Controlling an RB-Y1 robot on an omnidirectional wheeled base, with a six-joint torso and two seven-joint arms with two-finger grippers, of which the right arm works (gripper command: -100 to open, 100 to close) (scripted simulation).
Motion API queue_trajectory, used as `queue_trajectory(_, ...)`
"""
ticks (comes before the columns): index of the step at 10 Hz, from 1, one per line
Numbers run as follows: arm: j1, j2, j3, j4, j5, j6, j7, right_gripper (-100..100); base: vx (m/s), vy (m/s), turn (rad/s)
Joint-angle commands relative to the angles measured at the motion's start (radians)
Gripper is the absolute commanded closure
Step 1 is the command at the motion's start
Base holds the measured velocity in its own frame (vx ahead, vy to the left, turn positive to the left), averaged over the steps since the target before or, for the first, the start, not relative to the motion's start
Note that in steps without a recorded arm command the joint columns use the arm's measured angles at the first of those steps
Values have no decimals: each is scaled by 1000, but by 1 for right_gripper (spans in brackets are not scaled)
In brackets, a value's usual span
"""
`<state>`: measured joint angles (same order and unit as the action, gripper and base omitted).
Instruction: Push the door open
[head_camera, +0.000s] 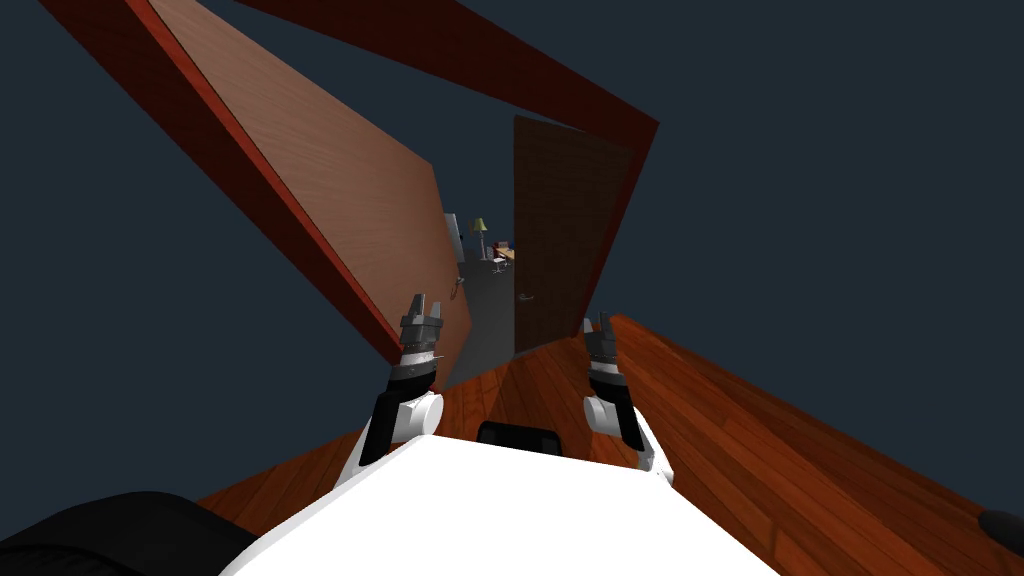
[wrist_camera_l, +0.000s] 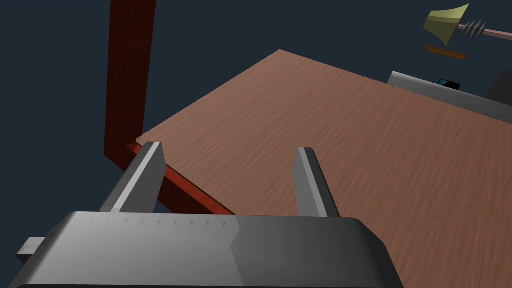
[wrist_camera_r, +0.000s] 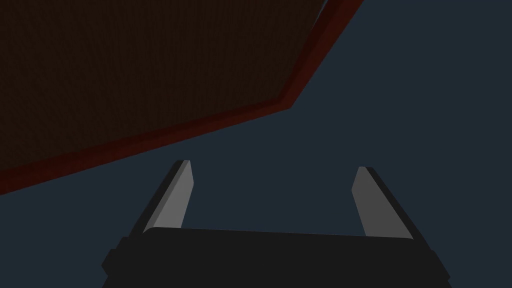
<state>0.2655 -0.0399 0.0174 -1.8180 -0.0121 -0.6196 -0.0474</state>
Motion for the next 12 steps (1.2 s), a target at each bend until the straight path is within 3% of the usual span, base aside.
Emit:
queue_trajectory(1, -21, 1, 14, 50, 5, -7, 5, -100, 92, -50, 76)
queue_trajectory(2, -21, 1, 14, 66, 5, -7, 5, -100, 64, -31, 31)
queue_trajectory(4, -48, -1, 26, 136, 9, -18, 8, -100, 69, -38, 54)
queue_trajectory(7, -62, -2, 33, 187, 10, -24, 9, -100, 50, -31, 40)
queue_trajectory(8, -77, -2, 39, 225, 12, -30, 10, -100, 35, -32, 47)
queue_trajectory(9, -77, -2, 39, 229, 12, -30, 10, -100, 32, -27, 30)
queue_trajectory(12, -119, -1, 59, 337, 18, -47, 14, -100, 75, -47, 68)
